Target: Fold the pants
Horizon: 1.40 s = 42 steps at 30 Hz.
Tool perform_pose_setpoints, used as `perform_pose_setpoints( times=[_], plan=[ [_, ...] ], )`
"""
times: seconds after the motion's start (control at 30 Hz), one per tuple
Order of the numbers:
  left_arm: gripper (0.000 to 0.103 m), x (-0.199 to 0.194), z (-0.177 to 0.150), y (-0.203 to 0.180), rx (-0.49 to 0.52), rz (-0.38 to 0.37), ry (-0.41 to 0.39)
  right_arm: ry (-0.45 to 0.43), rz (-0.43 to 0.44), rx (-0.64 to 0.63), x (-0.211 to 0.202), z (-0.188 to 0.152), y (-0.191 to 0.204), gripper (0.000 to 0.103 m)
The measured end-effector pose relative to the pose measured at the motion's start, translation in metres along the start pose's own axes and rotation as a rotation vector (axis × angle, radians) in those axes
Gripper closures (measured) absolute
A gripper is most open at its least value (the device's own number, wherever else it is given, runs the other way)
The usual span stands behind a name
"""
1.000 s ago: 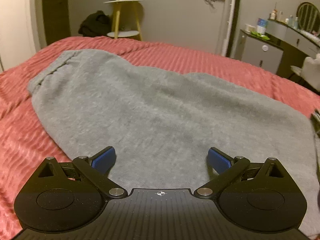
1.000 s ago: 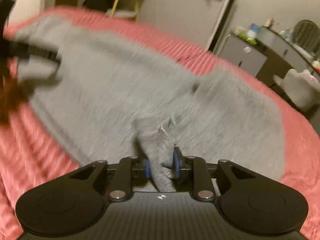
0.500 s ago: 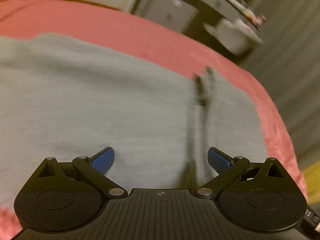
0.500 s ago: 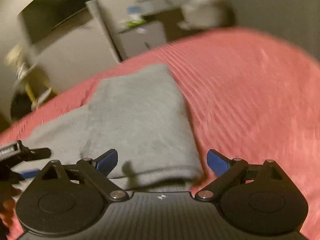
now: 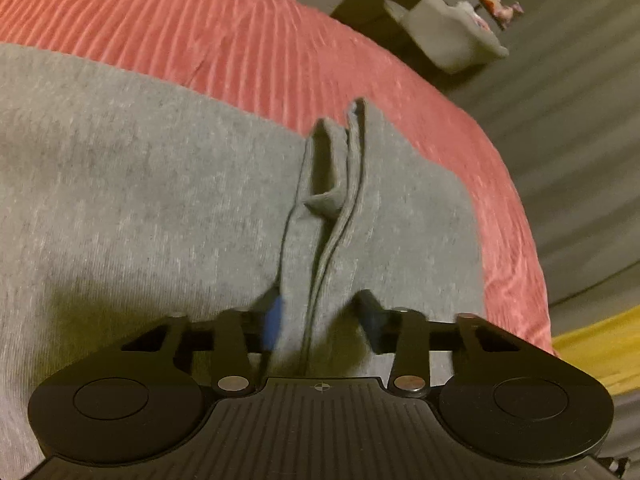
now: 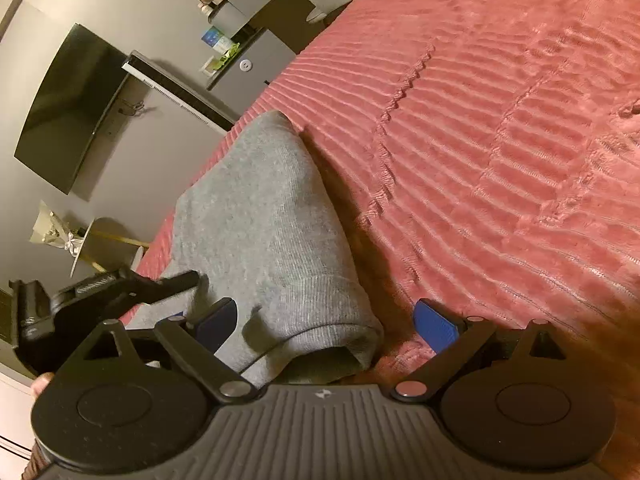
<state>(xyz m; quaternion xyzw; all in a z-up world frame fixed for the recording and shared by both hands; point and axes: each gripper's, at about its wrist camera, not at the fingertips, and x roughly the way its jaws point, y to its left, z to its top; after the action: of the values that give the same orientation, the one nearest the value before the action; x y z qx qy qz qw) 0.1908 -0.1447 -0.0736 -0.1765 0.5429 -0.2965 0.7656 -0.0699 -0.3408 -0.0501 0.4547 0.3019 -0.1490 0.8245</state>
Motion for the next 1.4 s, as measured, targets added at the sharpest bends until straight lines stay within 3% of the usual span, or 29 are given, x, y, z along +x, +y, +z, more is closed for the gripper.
perform_pose_setpoints(
  times=[0.03,0.1,0.17,0.2,0.3,0.37,0.57,0.83,1.0,1.1,1.17,1.2,1.27,1.33,1.4],
  plan=[
    [0.083,0.0,0.0,0.002,-0.014,-0.034,0.012,0.001,0.002,0.004,0.0,0.0,-0.001,0.007],
    [0.082,0.001,0.001,0.01,-0.06,-0.116,0.028,-0.002,0.009,0.008,0.002,0.002,-0.002,0.007],
    [0.082,0.0,-0.001,0.013,-0.034,-0.07,0.019,-0.002,0.012,0.009,0.003,0.002,-0.002,0.007],
    [0.075,0.004,-0.003,0.011,0.001,-0.034,0.018,-0.002,0.012,0.009,-0.001,0.002,-0.001,0.007],
    [0.068,0.01,-0.003,0.009,-0.018,-0.031,0.027,0.003,0.006,-0.003,0.0,0.002,0.001,0.007],
    [0.086,0.011,-0.001,0.006,-0.067,-0.03,0.017,0.01,-0.003,-0.02,0.002,0.001,0.004,0.007],
    [0.087,-0.023,0.002,0.01,-0.133,-0.069,-0.044,-0.035,-0.003,-0.004,-0.012,0.0,0.002,0.007],
    [0.087,-0.101,0.008,0.049,-0.095,0.027,-0.131,-0.059,-0.03,-0.051,-0.023,-0.003,0.011,0.007],
    [0.078,-0.104,-0.009,0.074,-0.011,0.204,-0.121,-0.041,-0.069,-0.167,-0.019,-0.007,0.033,0.007],
    [0.066,-0.104,-0.017,0.091,-0.066,0.189,-0.118,-0.029,-0.083,-0.231,-0.014,-0.009,0.049,0.007],
    [0.064,-0.107,-0.016,0.095,-0.085,0.177,-0.131,-0.059,-0.078,-0.277,-0.016,-0.012,0.06,0.007],
    [0.063,-0.109,-0.014,0.095,-0.081,0.189,-0.137,-0.075,-0.087,-0.319,-0.015,-0.013,0.068,0.01],
    [0.061,-0.112,-0.007,0.09,-0.041,0.232,-0.162,-0.095,-0.124,-0.388,-0.011,-0.016,0.081,0.026],
    [0.054,-0.115,0.002,0.081,0.017,0.273,-0.207,-0.087,-0.154,-0.445,0.001,-0.021,0.093,0.055],
    [0.044,-0.116,0.012,0.074,0.054,0.282,-0.248,-0.051,-0.171,-0.486,0.017,-0.027,0.1,0.064]
  ],
)
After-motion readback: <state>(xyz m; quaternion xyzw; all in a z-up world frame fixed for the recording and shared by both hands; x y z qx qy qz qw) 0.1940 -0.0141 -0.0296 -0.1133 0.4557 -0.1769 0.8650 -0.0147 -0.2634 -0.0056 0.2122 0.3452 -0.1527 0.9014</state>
